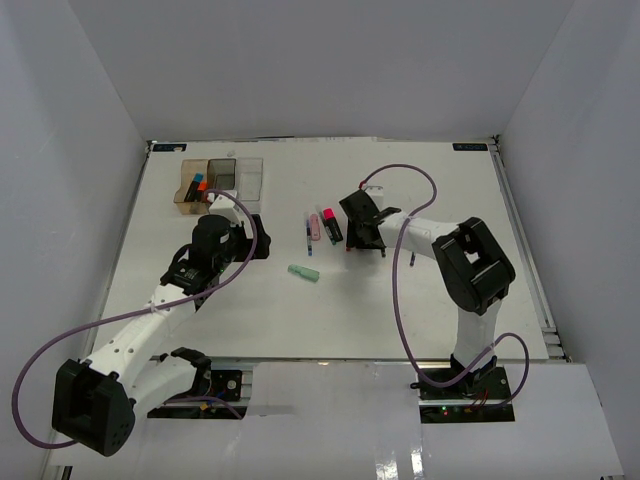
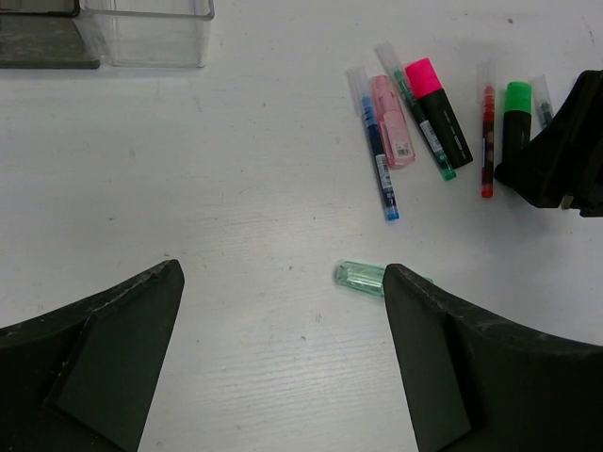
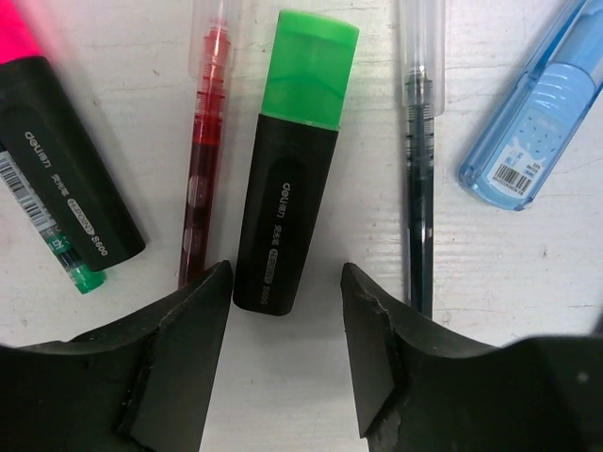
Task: Sort the stationery into containers
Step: Pick up the pen from the center of the board, then place the pen in the storage box.
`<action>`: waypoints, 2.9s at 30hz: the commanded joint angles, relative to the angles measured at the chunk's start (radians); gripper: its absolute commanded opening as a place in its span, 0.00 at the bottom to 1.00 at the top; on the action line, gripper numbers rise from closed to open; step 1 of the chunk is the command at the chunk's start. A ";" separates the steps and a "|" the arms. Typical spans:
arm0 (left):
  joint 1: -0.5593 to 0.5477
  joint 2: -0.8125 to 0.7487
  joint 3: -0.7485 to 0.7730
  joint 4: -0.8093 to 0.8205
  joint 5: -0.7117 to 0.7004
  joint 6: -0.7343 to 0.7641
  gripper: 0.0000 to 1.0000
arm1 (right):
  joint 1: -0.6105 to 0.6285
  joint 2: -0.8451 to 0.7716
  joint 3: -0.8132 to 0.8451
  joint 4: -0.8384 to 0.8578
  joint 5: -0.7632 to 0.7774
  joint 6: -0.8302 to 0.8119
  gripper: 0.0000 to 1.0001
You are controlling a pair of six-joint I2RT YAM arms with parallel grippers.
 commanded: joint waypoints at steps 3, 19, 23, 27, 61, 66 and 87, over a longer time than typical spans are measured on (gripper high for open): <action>0.003 0.001 0.006 0.021 0.018 0.005 0.98 | -0.003 0.052 0.020 0.003 0.052 0.012 0.49; 0.003 0.026 0.132 0.052 0.312 -0.264 0.98 | 0.031 -0.330 -0.186 0.140 -0.022 -0.123 0.25; -0.005 0.079 0.174 0.112 0.401 -0.362 0.98 | 0.081 -0.504 -0.308 0.273 -0.107 -0.200 0.28; -0.071 0.148 0.226 0.149 0.376 -0.405 0.98 | 0.112 -0.659 -0.392 0.414 -0.204 -0.229 0.29; -0.341 0.417 0.398 0.233 0.123 -0.324 0.13 | 0.137 -0.781 -0.473 0.542 -0.345 -0.229 0.61; -0.275 0.414 0.451 0.104 0.046 -0.233 0.12 | 0.137 -0.816 -0.512 0.501 -0.301 -0.255 0.90; 0.401 0.846 0.960 -0.264 -0.146 0.373 0.17 | 0.135 -0.914 -0.621 0.315 -0.309 -0.389 0.90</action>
